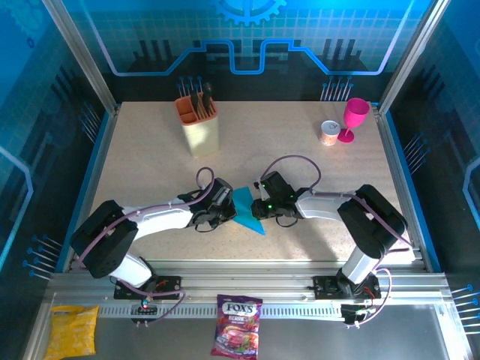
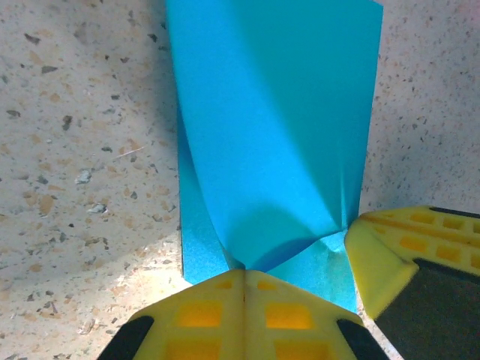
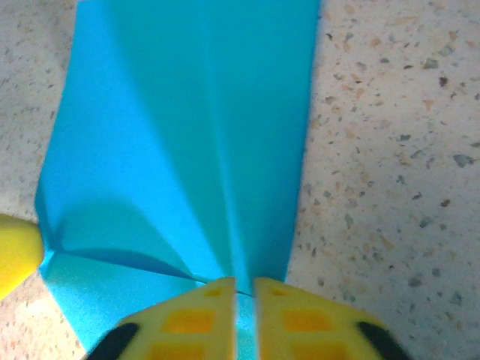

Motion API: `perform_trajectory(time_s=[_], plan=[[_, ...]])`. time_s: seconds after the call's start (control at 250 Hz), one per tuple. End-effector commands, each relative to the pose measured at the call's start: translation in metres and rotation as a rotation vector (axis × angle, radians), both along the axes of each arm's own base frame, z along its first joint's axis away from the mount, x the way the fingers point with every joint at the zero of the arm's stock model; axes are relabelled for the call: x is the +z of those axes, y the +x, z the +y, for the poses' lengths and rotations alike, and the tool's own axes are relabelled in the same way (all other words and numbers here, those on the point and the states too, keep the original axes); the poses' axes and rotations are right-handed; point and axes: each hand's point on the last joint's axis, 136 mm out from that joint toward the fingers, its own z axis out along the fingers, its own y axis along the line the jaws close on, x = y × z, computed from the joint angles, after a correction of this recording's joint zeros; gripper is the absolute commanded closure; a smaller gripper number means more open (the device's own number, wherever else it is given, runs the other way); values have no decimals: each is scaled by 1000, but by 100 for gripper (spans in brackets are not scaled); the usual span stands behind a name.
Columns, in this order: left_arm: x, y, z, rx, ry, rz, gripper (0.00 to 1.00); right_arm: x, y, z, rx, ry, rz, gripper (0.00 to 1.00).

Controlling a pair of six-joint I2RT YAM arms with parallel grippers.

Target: Fold a paper plane with a square sheet of paper (pick it up from the middle)

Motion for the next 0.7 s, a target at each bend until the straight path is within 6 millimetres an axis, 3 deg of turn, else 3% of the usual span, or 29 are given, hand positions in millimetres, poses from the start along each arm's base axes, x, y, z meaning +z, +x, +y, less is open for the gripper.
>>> perform_trajectory(time_s=[0.0, 0.208, 0.352, 0.695], plan=[[6, -4, -3, -15, -22, -4, 100, 36, 3, 5, 29, 50, -36, 78], [10, -3, -3, -14, -24, -6, 100, 53, -16, 15, 103, 51, -89, 69], [12, -3, -4, -13, -27, -6, 100, 43, -32, 19, 140, -26, -135, 62], [15, -3, -7, -4, -49, 1, 100, 18, -48, 30, 155, -150, -204, 61]])
